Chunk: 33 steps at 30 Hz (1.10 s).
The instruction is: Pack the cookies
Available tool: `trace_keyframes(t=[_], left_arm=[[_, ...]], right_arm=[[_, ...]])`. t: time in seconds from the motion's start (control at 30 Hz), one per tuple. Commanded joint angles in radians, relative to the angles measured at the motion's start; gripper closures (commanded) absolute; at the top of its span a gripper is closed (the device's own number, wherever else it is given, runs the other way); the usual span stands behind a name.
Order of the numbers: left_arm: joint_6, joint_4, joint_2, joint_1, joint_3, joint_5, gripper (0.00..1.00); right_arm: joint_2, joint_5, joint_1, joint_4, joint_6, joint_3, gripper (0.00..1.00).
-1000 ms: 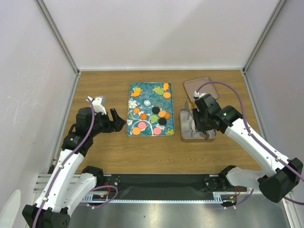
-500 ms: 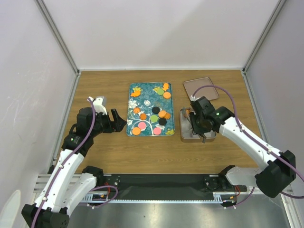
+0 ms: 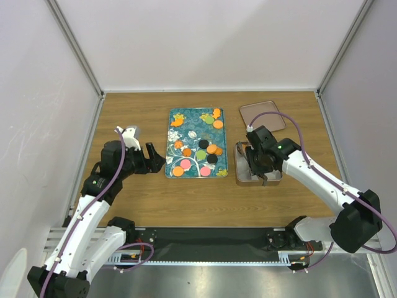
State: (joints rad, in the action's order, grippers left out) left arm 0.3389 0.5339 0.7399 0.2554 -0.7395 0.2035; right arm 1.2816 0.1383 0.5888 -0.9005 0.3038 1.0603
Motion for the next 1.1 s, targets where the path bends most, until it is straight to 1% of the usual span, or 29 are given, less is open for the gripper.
trace_keyframes(t=[0.0, 0.2, 0.37, 0.53, 0.7, 0.83, 1.0, 1.07], left_arm=[[-0.011, -0.022, -0.005, 0.008, 0.0, -0.012, 0.16], [-0.011, -0.022, -0.005, 0.01, 0.0, -0.012, 0.16], [-0.011, -0.023, -0.007, 0.012, -0.001, -0.012, 0.16], [-0.011, -0.022, -0.005, 0.013, 0.0, -0.01, 0.15], [-0.009, -0.022, -0.01, 0.015, 0.0, -0.015, 0.16], [-0.009, -0.02, -0.011, 0.015, -0.001, -0.013, 0.16], [-0.009, -0.02, -0.011, 0.015, -0.001, -0.015, 0.16], [-0.009, -0.02, -0.011, 0.015, 0.0, -0.016, 0.16]], right_arm=[[-0.001, 0.007, -0.004, 0.031, 0.012, 0.007, 0.62], [-0.011, 0.006, -0.006, 0.028, 0.014, 0.007, 0.53], [-0.016, 0.001, -0.006, 0.025, 0.014, 0.009, 0.5], [-0.034, 0.02, -0.009, -0.004, 0.017, 0.029, 0.51], [-0.082, 0.026, -0.006, -0.038, 0.014, 0.134, 0.53], [-0.038, 0.011, 0.029, -0.032, -0.002, 0.201, 0.53], [0.114, 0.004, 0.121, 0.009, -0.029, 0.295, 0.53], [0.169, -0.018, 0.132, 0.02, -0.04, 0.322, 0.53]])
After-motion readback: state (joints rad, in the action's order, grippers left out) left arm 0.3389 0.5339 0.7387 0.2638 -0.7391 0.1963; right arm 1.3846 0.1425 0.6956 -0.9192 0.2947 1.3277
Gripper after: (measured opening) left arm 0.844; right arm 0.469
